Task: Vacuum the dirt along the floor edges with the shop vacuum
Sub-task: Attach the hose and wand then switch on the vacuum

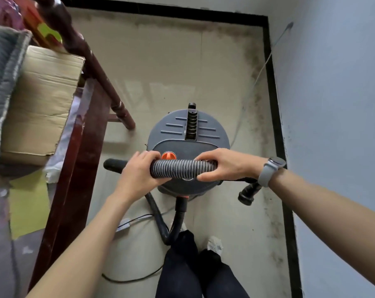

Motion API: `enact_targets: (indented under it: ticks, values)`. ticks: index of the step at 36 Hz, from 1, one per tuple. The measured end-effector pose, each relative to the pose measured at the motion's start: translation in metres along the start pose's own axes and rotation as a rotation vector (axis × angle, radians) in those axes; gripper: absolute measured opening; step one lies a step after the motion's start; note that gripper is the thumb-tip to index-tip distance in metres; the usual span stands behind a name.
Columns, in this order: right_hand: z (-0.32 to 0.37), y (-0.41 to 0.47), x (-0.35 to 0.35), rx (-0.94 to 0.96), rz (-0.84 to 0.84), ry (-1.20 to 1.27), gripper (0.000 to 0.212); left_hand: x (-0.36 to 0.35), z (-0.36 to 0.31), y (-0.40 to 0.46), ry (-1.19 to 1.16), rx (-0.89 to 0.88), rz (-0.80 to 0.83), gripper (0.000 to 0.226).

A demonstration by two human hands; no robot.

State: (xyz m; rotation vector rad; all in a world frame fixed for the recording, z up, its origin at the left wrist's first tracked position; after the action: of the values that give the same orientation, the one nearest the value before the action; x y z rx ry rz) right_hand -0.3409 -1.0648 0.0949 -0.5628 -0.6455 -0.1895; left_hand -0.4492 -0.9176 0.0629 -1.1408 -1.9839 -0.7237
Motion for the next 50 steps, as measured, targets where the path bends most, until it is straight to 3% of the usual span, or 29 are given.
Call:
enact_targets:
  ticks: [4, 6, 9, 12, 14, 18, 22, 26, 31, 36, 40, 44, 47, 50]
  values:
    - [-0.024, -0.03, 0.0, -0.067, -0.021, -0.03, 0.041, -0.008, -0.031, -0.017, 0.063, -0.068, 0.13, 0.054]
    - [-0.045, -0.046, 0.0, -0.134, -0.093, 0.108, 0.037, -0.012, -0.047, -0.027, 0.063, -0.064, 0.117, 0.053]
    - [-0.089, -0.07, 0.002, -0.306, -0.434, 0.485, 0.016, -0.023, -0.072, -0.041, 0.081, -0.055, 0.072, 0.05]
    - [-0.142, -0.102, -0.026, -0.695, -0.69, 0.819, 0.01, -0.036, -0.09, -0.052, 0.076, -0.033, 0.041, 0.05]
    - [-0.158, -0.112, -0.063, -0.931, -0.644, 1.153, 0.008, -0.043, -0.097, -0.06, 0.056, -0.011, 0.034, 0.05]
    - [-0.173, -0.106, -0.097, -1.096, -0.632, 1.737, 0.013, -0.05, -0.109, -0.08, 0.046, -0.02, 0.016, 0.047]
    - [-0.181, -0.102, -0.104, -1.164, -0.664, 2.087, 0.047, -0.047, -0.115, -0.092, 0.033, -0.04, 0.002, 0.05]
    - [-0.193, -0.101, -0.091, -1.128, -0.667, 2.116, 0.061, -0.055, -0.107, -0.099, 0.087, -0.035, 0.088, 0.054]
    - [-0.212, -0.1, -0.064, -0.939, -0.735, 2.093, 0.042, -0.066, -0.09, -0.106, 0.128, -0.008, 0.2, 0.049]
    - [-0.226, -0.108, -0.029, -0.844, -0.79, 1.889, 0.042, -0.087, -0.081, -0.112, 0.134, 0.04, 0.402, 0.035]
    - [-0.233, -0.108, -0.018, -0.855, -0.769, 1.776, 0.035, -0.104, -0.08, -0.113, 0.151, 0.12, 0.553, 0.05]
    - [-0.228, -0.103, -0.027, -0.821, -0.661, 1.695, 0.02, -0.121, -0.106, -0.112, 0.062, 0.135, 0.579, 0.069]
    - [-0.229, -0.099, -0.028, -0.816, -0.679, 1.643, 0.011, -0.13, -0.114, -0.115, -0.026, 0.187, 0.569, 0.054]
    - [-0.231, -0.093, -0.014, -0.788, -0.706, 1.634, 0.015, -0.133, -0.101, -0.124, -0.102, 0.298, 0.597, 0.037]
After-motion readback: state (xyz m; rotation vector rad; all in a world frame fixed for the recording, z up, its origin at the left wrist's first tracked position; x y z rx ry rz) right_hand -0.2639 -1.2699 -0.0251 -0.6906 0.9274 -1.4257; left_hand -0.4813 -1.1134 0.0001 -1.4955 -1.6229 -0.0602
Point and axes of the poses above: each hand's wrist, its own y-axis towards the middle knuckle, its own x-axis out of the back of the hand, z = x × y, the point moved 9 cm from there along y, towards the middle knuckle, and after that the axes turned 9 degrees about -z, right-handed, at the moved point
